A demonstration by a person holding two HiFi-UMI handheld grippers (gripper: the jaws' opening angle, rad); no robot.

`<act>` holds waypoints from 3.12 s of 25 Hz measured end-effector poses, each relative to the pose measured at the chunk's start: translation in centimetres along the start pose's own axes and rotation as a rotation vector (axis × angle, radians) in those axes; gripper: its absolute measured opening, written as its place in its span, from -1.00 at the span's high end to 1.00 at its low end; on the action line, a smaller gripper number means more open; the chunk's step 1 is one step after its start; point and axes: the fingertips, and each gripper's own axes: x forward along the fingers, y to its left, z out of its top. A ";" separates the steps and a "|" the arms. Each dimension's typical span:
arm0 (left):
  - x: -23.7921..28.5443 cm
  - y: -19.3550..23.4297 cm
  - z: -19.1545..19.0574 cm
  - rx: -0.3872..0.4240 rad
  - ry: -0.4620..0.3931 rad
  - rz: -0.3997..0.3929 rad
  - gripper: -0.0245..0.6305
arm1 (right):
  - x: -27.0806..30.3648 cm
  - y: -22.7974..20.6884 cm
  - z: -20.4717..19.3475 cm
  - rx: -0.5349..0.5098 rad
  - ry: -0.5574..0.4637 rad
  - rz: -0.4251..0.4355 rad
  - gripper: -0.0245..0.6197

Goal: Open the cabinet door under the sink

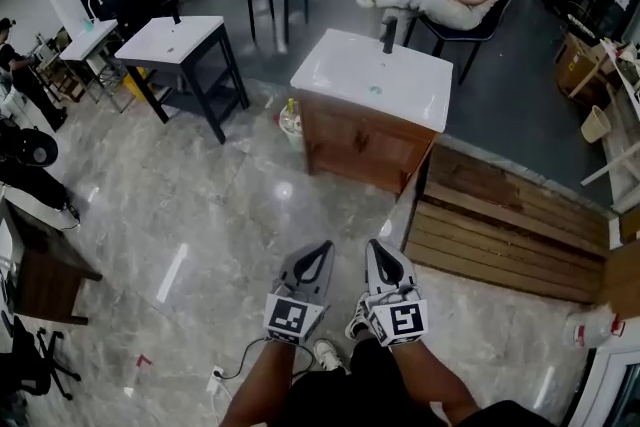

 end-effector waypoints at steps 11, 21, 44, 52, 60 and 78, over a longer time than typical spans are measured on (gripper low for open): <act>7.8 4.5 0.0 0.027 0.046 -0.044 0.86 | 6.3 -4.5 -2.0 -0.059 0.015 0.071 0.85; 15.1 6.6 -1.3 0.057 0.113 -0.025 0.86 | 12.1 -10.9 -2.4 -0.074 0.032 0.106 0.85; 27.4 20.6 -0.4 0.022 0.060 -0.082 0.86 | 29.4 -13.1 -1.1 -0.154 -0.011 -0.086 0.85; 31.3 26.3 -4.2 -0.016 0.065 -0.179 0.86 | 34.1 -14.5 -7.0 -0.122 0.044 -0.235 0.85; 35.8 28.1 -11.3 -0.079 0.088 -0.185 0.86 | 37.3 -17.8 -14.4 -0.090 0.064 -0.314 0.85; 43.8 28.9 -31.7 -0.074 0.160 -0.179 0.86 | 40.9 -26.1 -37.9 -0.088 0.241 -0.383 0.85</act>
